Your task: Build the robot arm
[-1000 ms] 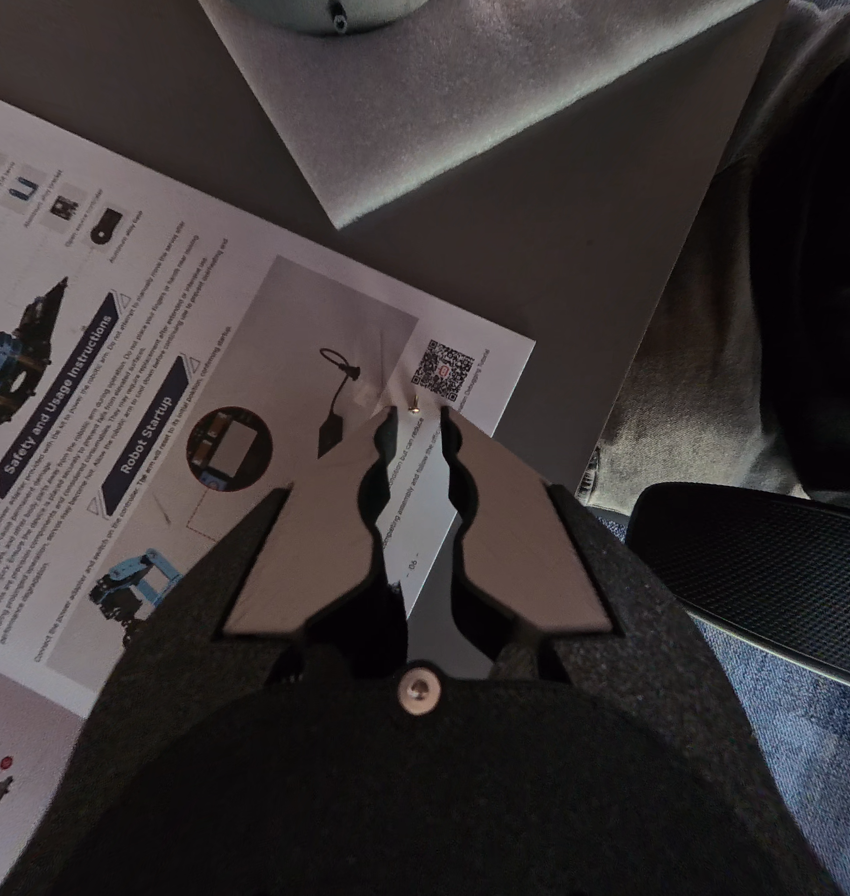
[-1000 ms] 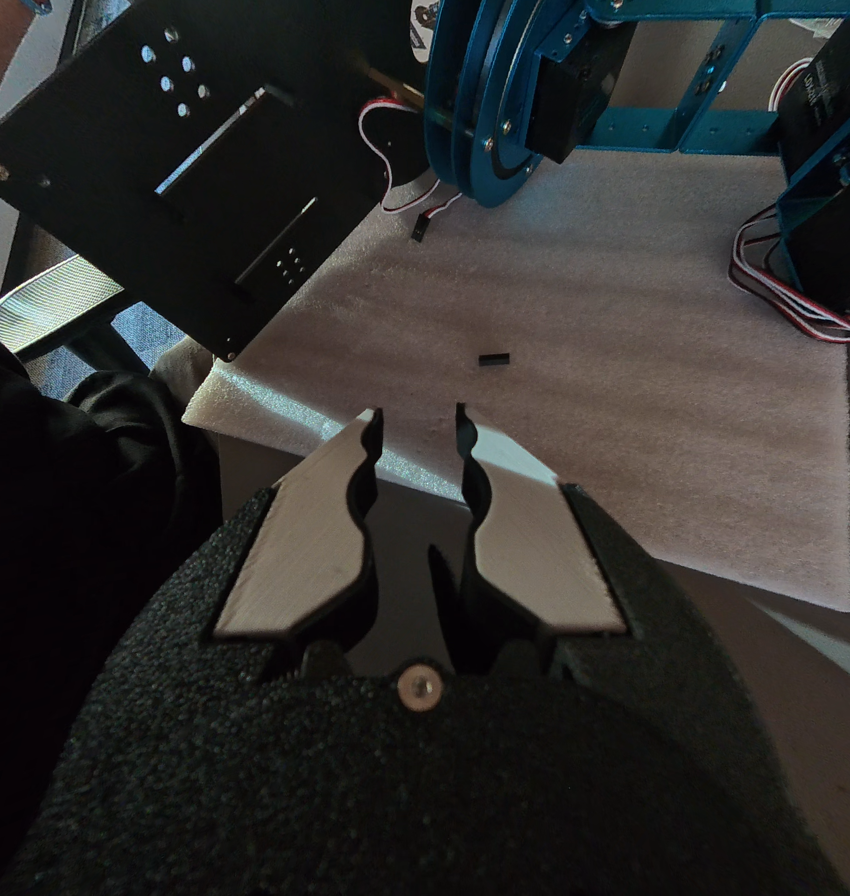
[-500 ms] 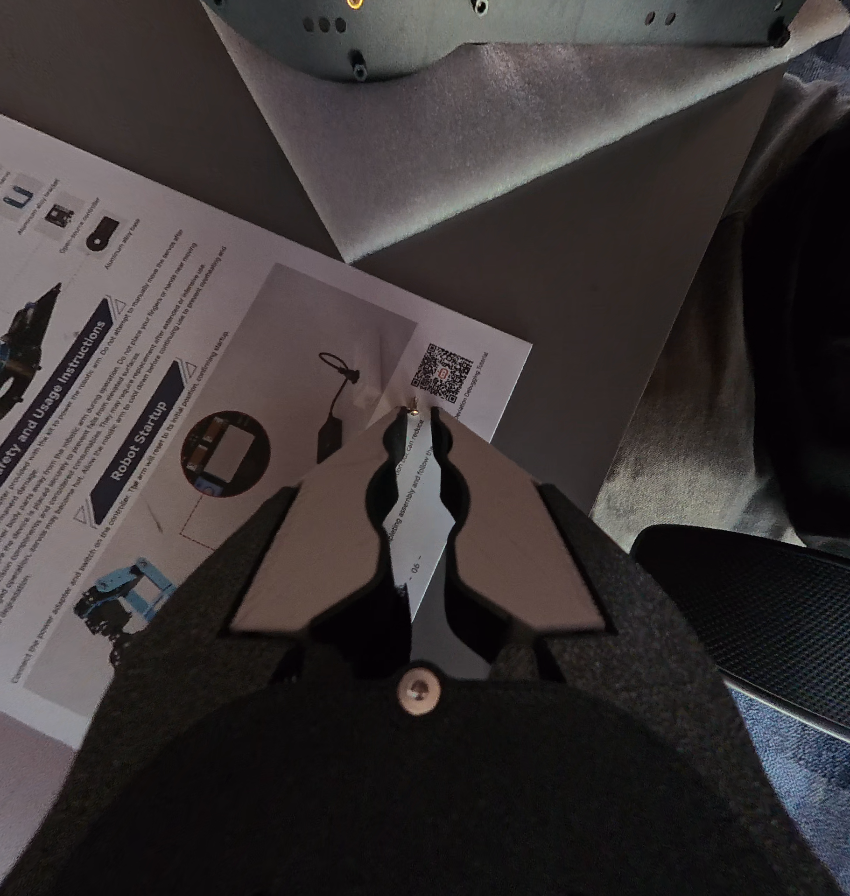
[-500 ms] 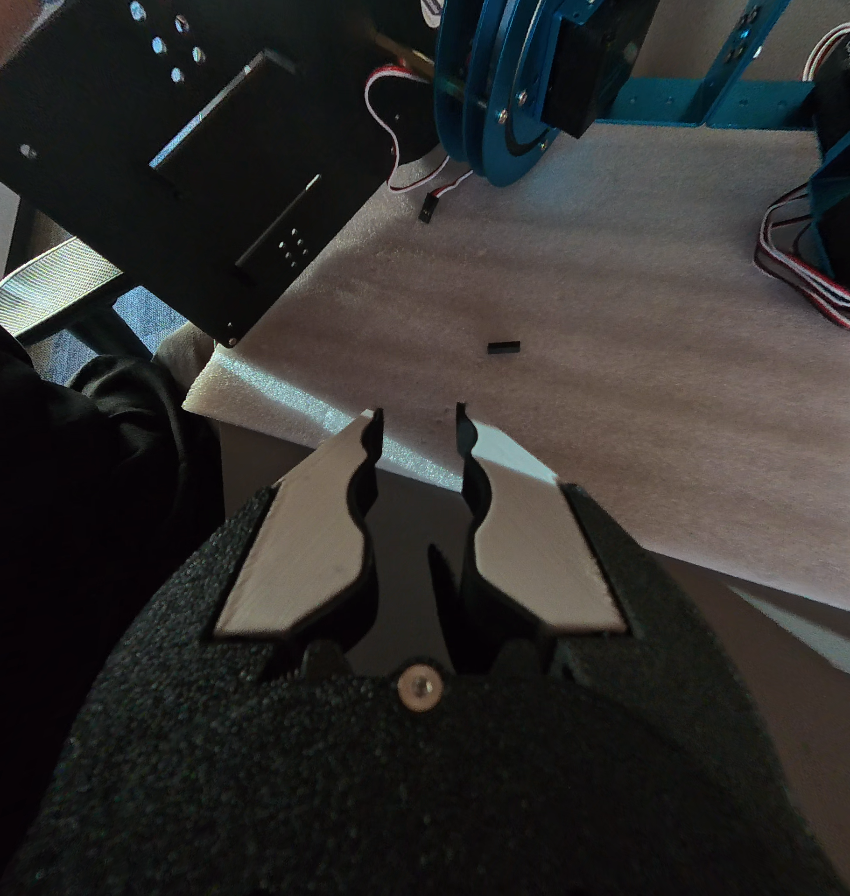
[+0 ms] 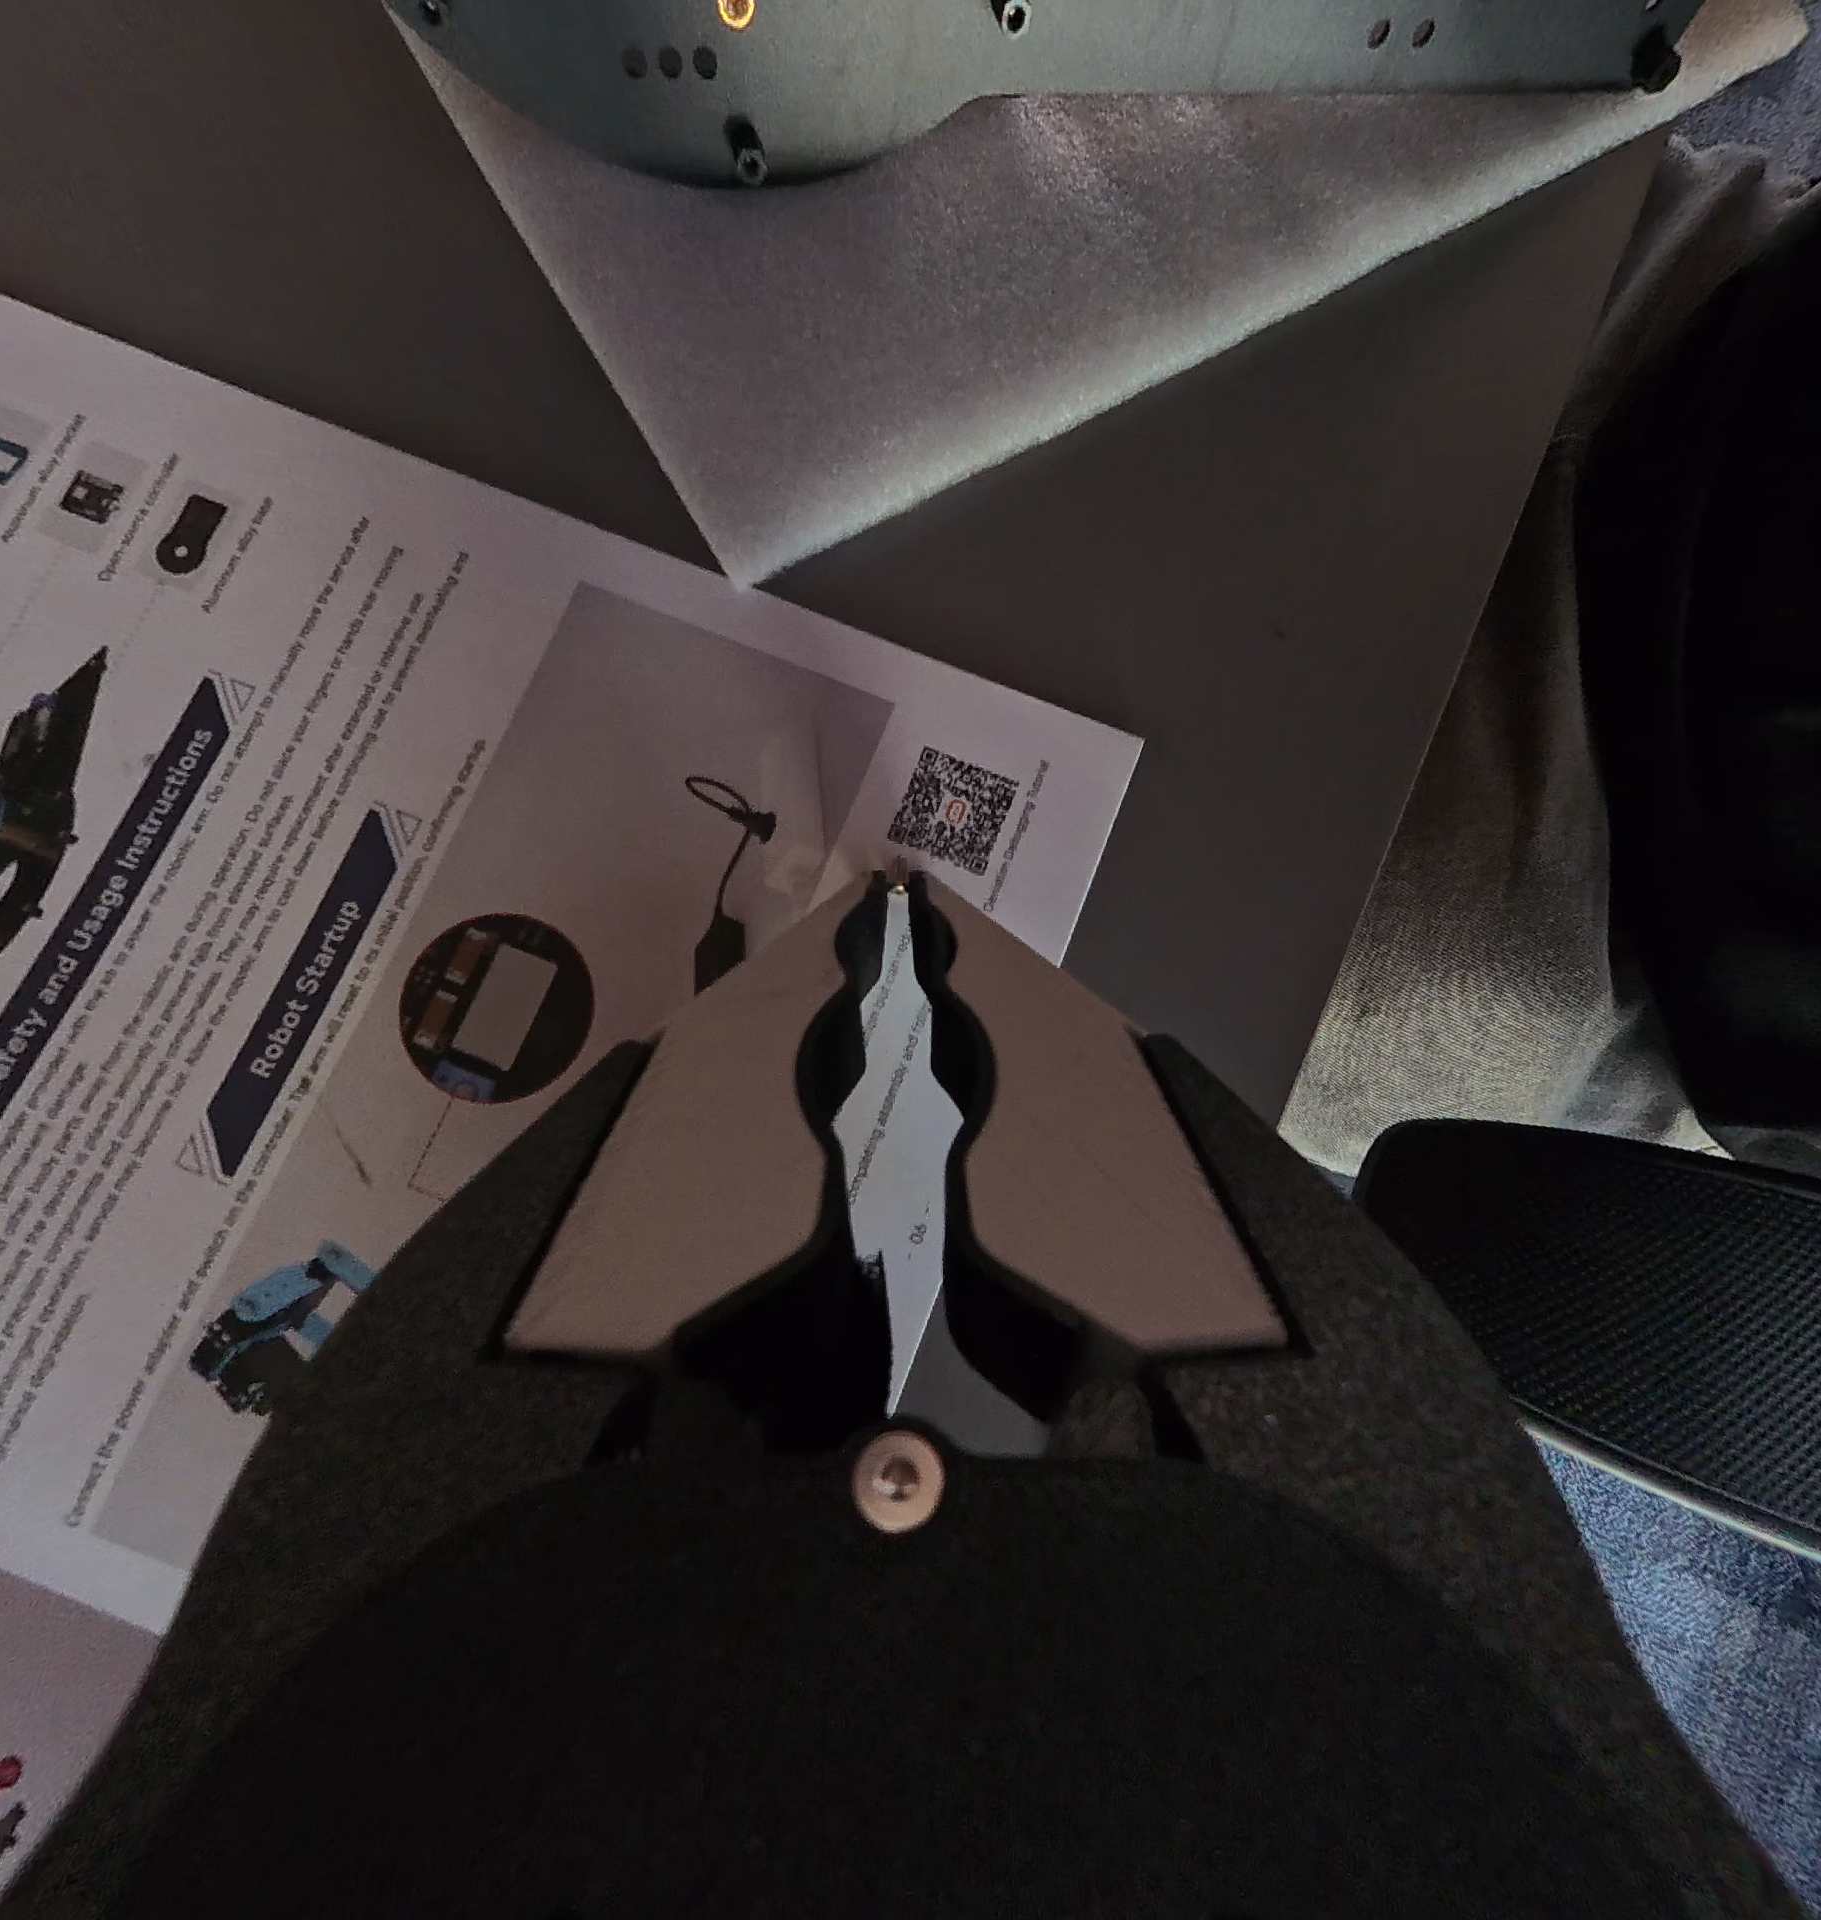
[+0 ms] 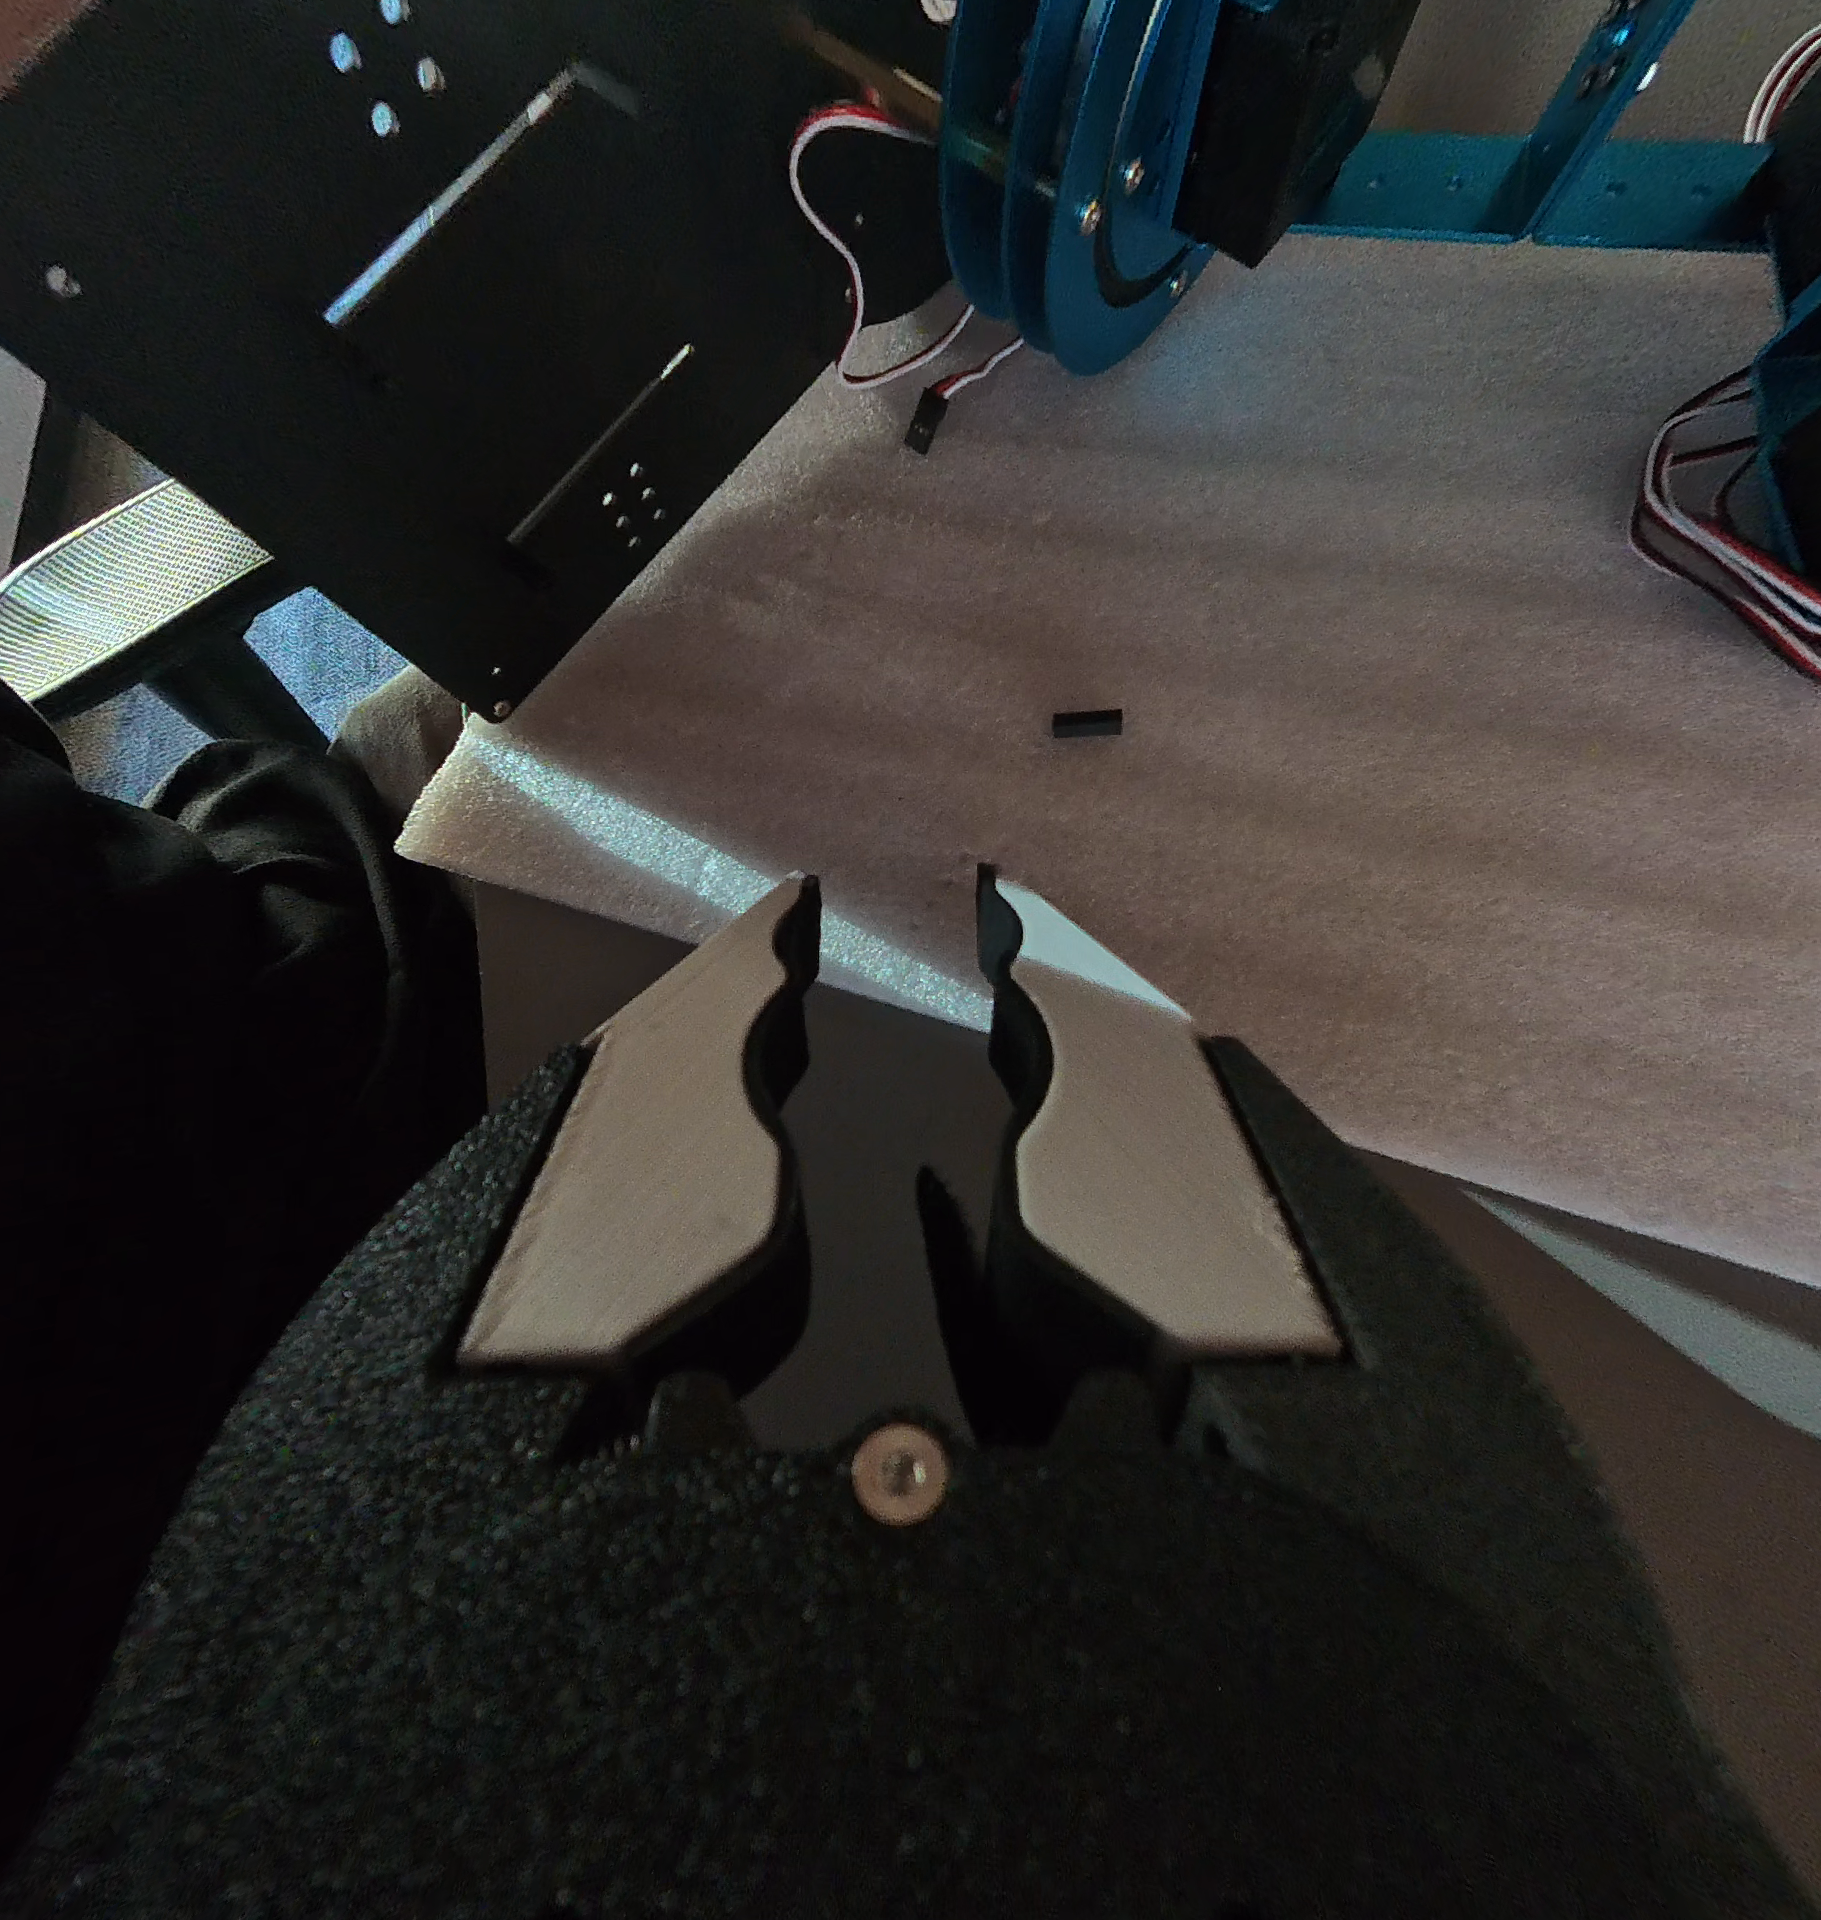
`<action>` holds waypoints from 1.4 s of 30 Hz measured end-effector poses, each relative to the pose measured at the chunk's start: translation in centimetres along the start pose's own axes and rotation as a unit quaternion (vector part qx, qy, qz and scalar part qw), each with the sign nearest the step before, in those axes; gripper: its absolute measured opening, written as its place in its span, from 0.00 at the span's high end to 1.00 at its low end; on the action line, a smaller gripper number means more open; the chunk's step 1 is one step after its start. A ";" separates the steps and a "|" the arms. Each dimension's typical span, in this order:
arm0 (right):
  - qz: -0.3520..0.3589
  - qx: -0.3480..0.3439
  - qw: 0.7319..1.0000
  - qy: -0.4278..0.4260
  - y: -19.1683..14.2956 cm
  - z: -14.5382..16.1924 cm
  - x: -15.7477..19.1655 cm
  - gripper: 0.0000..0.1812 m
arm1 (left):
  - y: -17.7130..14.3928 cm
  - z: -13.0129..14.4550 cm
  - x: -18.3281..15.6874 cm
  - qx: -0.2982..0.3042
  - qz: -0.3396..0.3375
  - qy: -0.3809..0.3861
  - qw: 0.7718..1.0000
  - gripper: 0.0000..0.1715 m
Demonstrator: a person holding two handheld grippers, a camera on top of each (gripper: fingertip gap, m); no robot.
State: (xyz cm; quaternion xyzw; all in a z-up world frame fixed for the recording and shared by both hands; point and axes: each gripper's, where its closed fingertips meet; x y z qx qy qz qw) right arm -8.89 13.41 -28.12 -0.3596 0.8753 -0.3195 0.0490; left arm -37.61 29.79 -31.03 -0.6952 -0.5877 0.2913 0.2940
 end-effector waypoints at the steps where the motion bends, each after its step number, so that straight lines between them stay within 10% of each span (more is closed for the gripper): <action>1: 0.002 -0.002 1.000 -0.001 -0.1 -0.1 -0.1 0.84 | 0.1 -0.2 0.0 -0.002 -0.004 0.002 1.000 0.98; 19: -0.005 0.001 0.999 -0.040 0.1 -1.7 -1.1 0.84 | 7.6 -14.2 -7.9 -0.121 -0.028 0.029 0.992 0.98; 42: -0.012 0.005 0.999 -0.035 0.2 -1.0 -1.1 0.85 | 9.0 -14.3 -8.2 -0.122 -0.055 -0.042 0.990 1.00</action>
Point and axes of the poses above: each gripper's, where its closed fingertips meet, y out along the fingers, z out of its underside, x = y × z across the jaws, and after that the axes turned 2 degrees about -y, right-handed
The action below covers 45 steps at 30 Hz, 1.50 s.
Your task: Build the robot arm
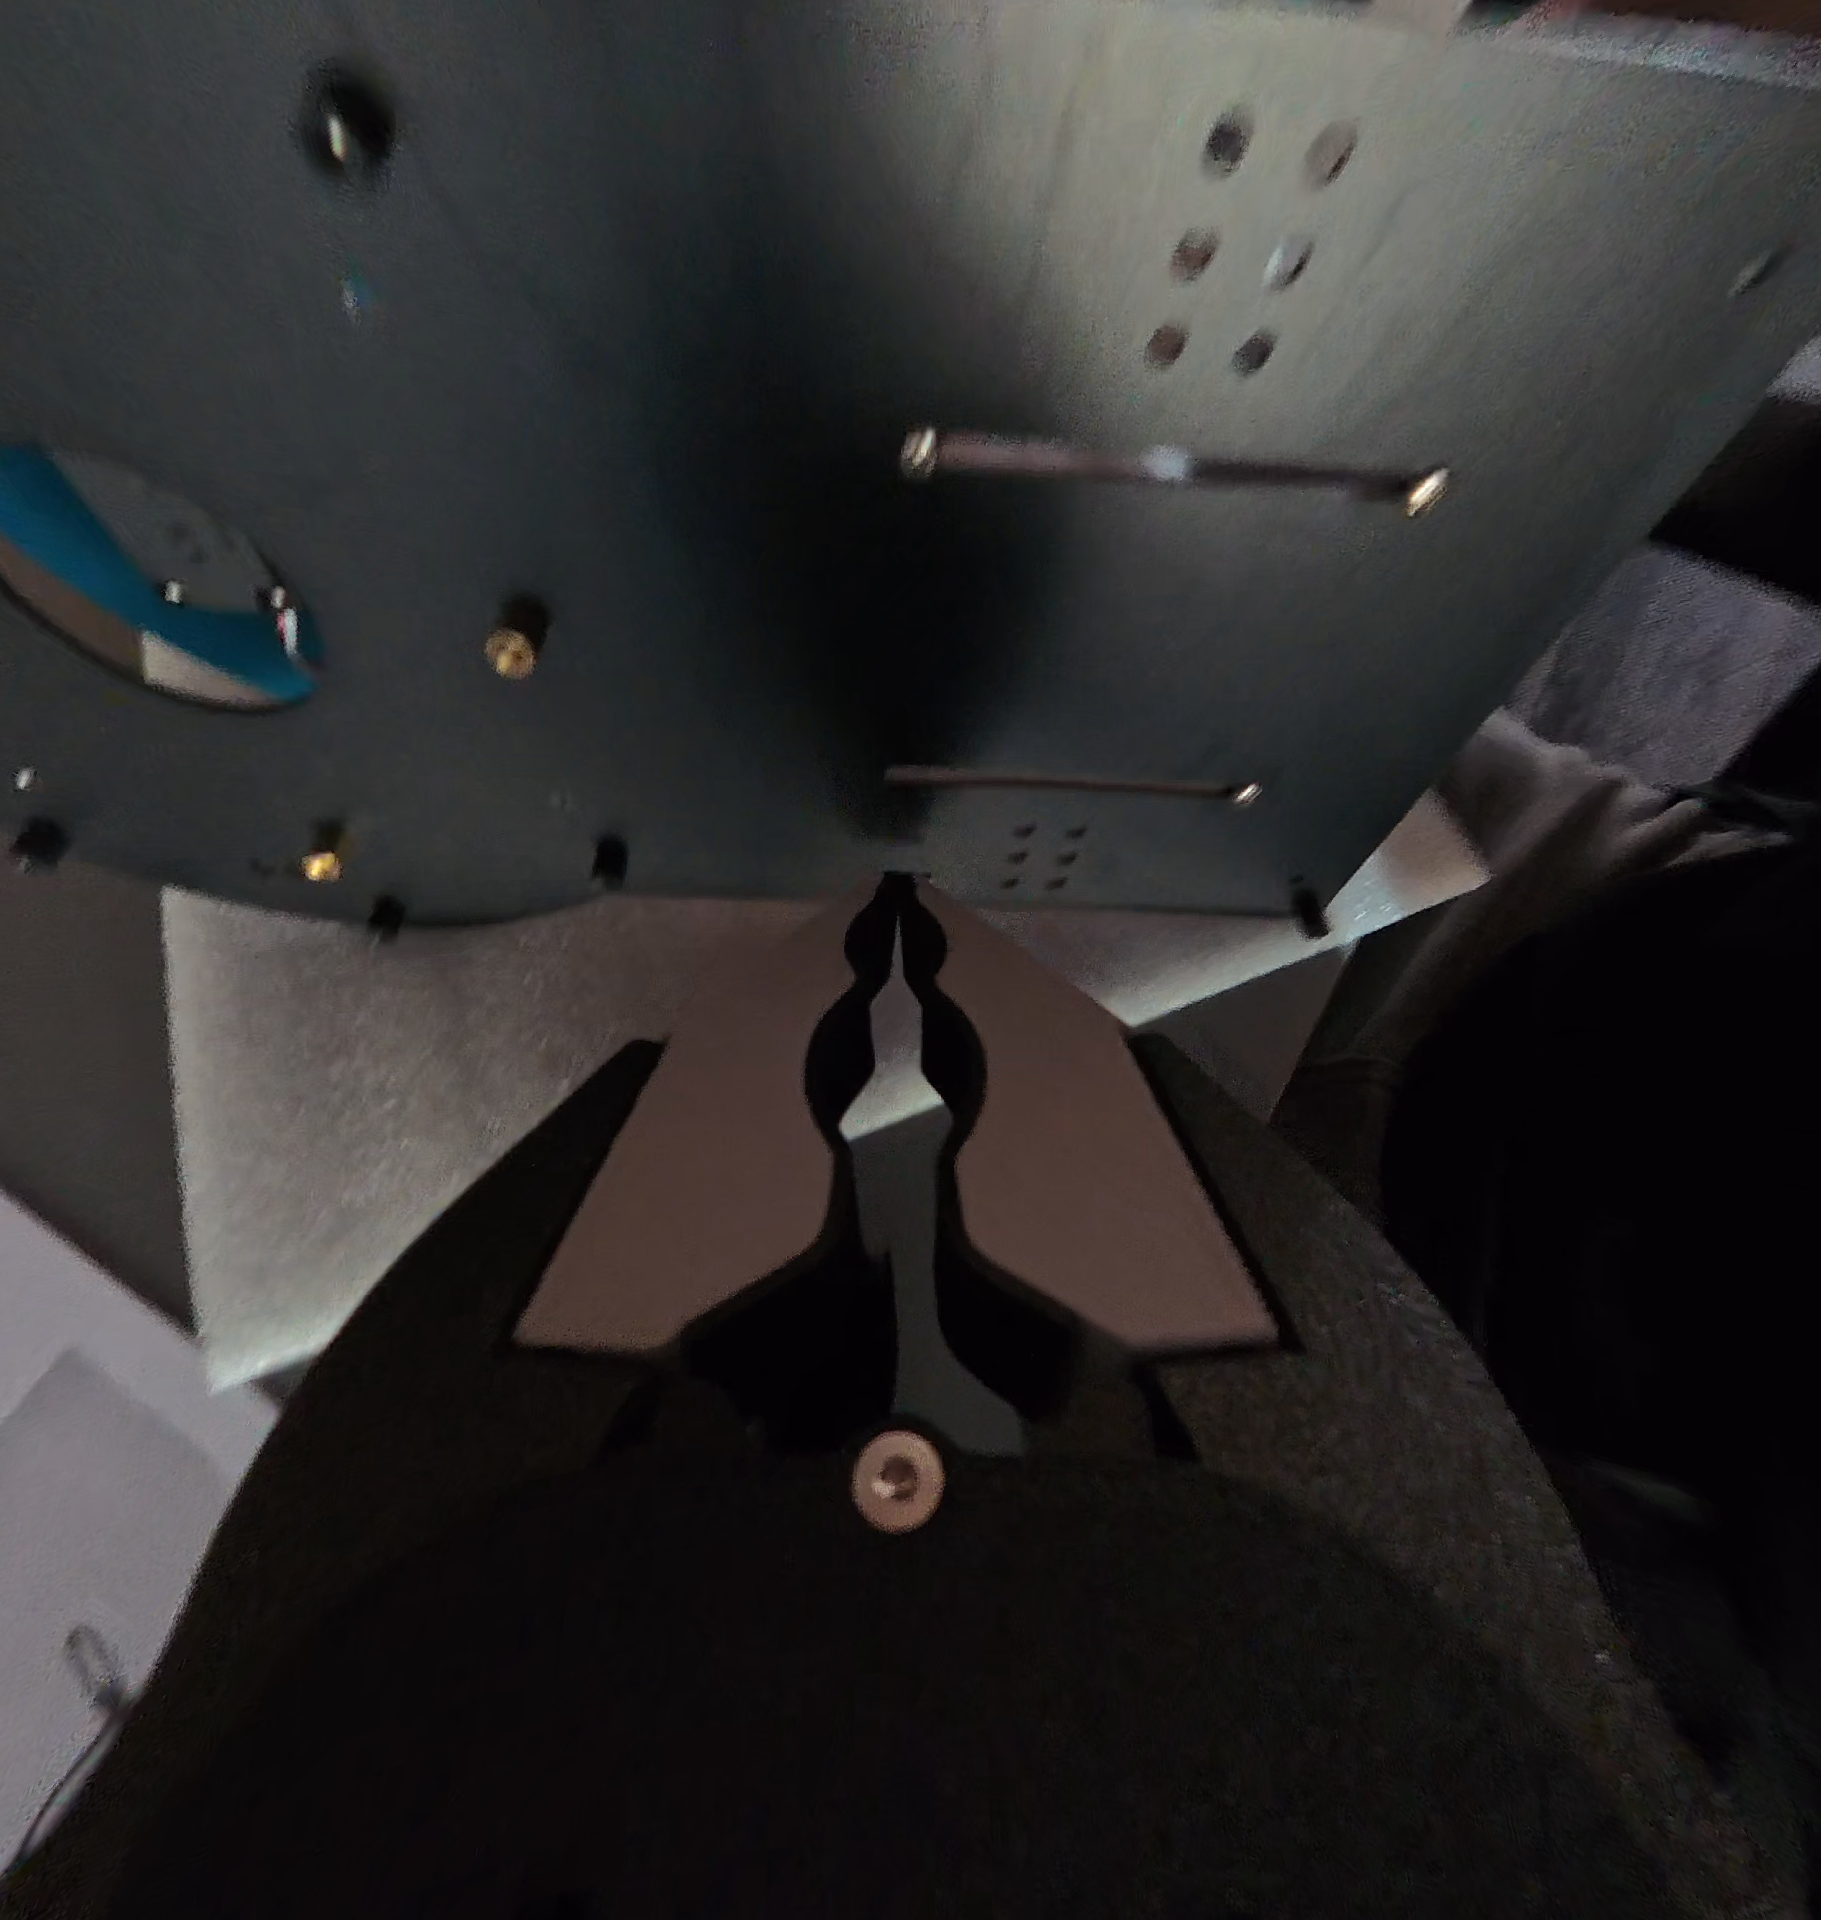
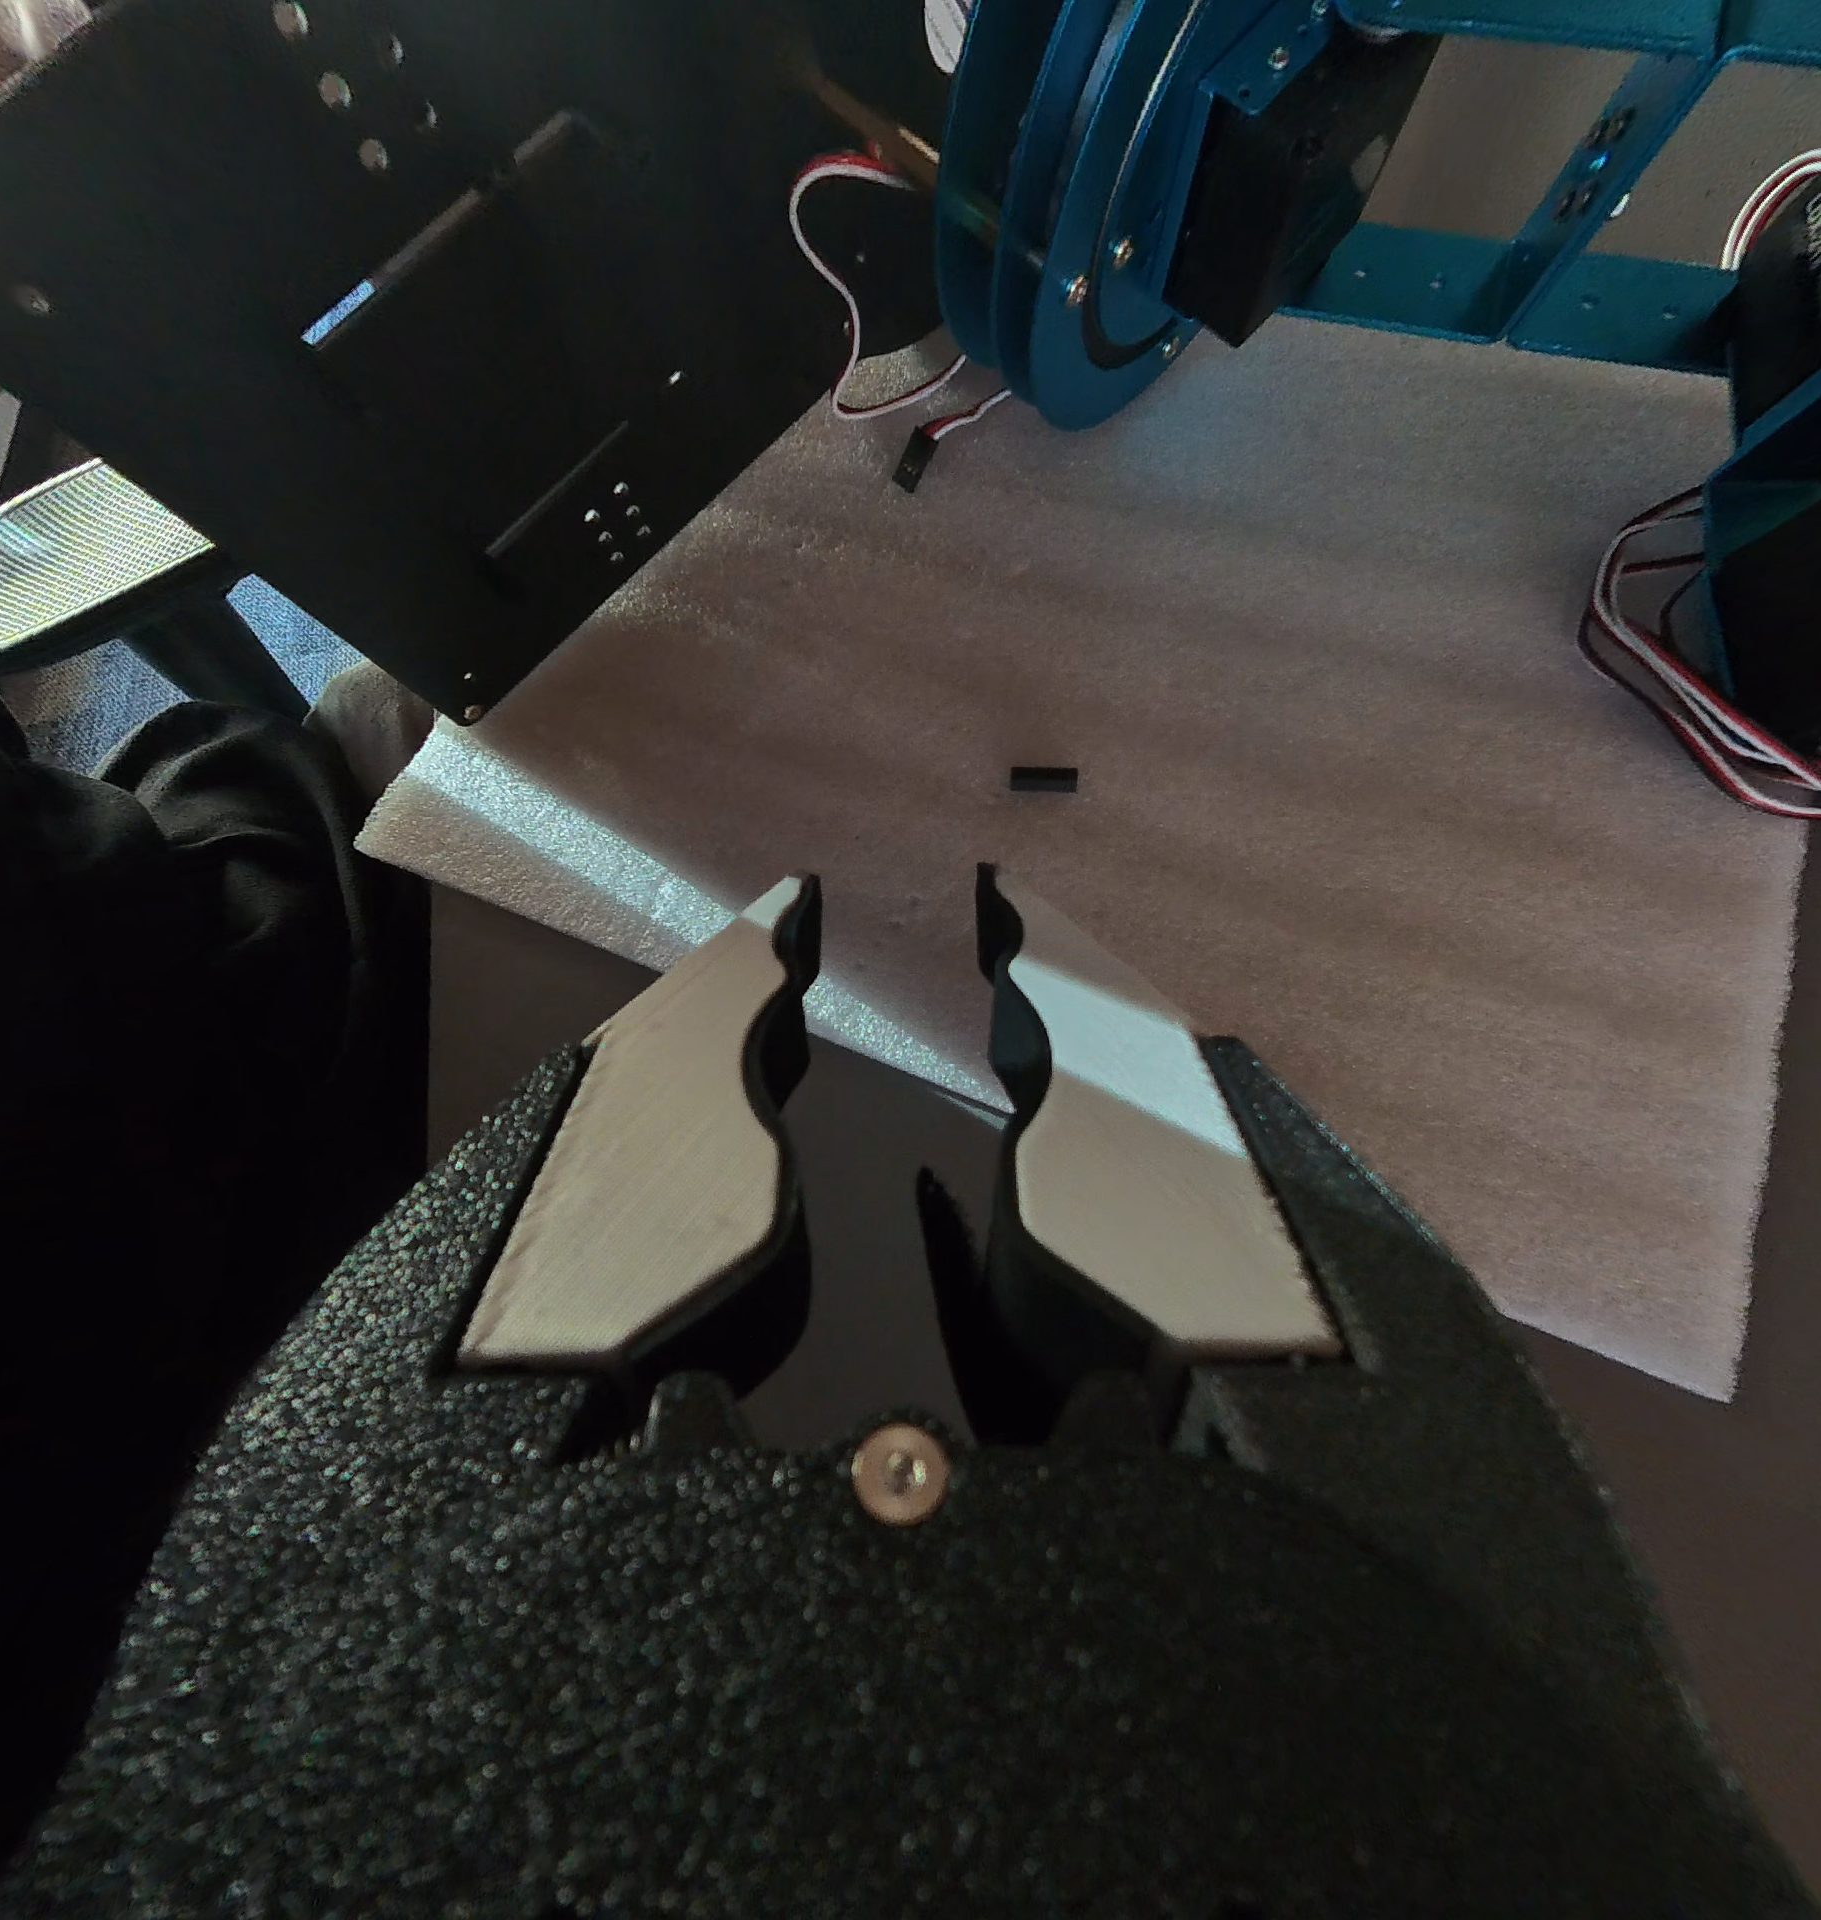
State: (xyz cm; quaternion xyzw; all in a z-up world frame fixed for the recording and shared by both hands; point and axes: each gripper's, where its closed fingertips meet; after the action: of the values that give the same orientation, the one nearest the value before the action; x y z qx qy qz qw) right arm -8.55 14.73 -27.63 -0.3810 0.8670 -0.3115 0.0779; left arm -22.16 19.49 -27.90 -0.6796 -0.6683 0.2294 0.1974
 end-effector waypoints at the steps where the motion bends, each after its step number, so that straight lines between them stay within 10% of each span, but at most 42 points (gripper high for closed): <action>1: 0.001 0.001 1.000 -0.001 0.0 0.0 0.0 0.85 | -0.1 0.8 0.4 0.018 -0.016 0.000 1.000 1.00; 18: 0.001 0.013 1.000 -0.002 0.1 0.6 0.0 0.85 | -0.7 3.4 0.6 0.078 -0.061 0.010 0.995 0.94; 45: -0.002 0.032 0.997 -0.071 0.2 -0.6 -1.0 0.84 | -0.6 3.4 0.2 0.103 0.147 0.174 0.968 0.92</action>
State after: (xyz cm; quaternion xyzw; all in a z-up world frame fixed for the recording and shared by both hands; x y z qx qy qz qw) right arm -8.17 15.84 -27.38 -0.4012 0.8483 -0.3109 0.1511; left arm -24.67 19.55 -30.36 -0.7757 -0.4894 0.2012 0.3440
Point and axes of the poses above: each gripper's, where its closed fingertips meet, y out along the fingers, z out of its underside, x = y × z across the jaws, and after that the axes turned 2 degrees about -y, right-handed
